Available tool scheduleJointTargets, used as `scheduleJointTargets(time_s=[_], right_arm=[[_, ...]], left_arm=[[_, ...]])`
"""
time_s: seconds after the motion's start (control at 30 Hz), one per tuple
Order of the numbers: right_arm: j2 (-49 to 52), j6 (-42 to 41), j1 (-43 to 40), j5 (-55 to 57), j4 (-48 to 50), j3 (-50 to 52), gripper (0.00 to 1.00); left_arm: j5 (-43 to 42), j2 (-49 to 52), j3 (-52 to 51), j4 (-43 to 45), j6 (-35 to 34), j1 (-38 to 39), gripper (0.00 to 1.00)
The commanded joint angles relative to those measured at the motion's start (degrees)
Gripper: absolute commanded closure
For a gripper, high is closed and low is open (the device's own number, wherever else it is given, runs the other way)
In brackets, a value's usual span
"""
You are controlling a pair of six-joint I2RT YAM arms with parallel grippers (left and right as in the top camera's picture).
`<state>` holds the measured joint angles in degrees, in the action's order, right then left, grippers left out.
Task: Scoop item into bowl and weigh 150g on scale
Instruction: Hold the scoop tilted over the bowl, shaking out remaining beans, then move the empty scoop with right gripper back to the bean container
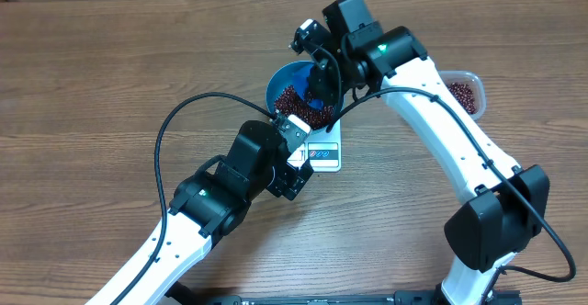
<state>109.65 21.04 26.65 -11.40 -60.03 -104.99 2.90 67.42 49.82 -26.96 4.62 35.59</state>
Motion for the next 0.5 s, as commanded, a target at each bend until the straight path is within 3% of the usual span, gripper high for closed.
scheduleJointTargets(time_s=[0.0, 0.47], right_arm=[[-2.93, -0.28, -1.68, -5.07, 0.42, -1.27, 0.96], [-2.93, -0.26, -5.33, -11.08, 0.42, -1.27, 0.96]], left_arm=[[0.70, 0.42, -0.28, 0.22, 0.09, 0.04, 0.01], [0.72, 0.42, -0.28, 0.22, 0.09, 0.04, 0.00]])
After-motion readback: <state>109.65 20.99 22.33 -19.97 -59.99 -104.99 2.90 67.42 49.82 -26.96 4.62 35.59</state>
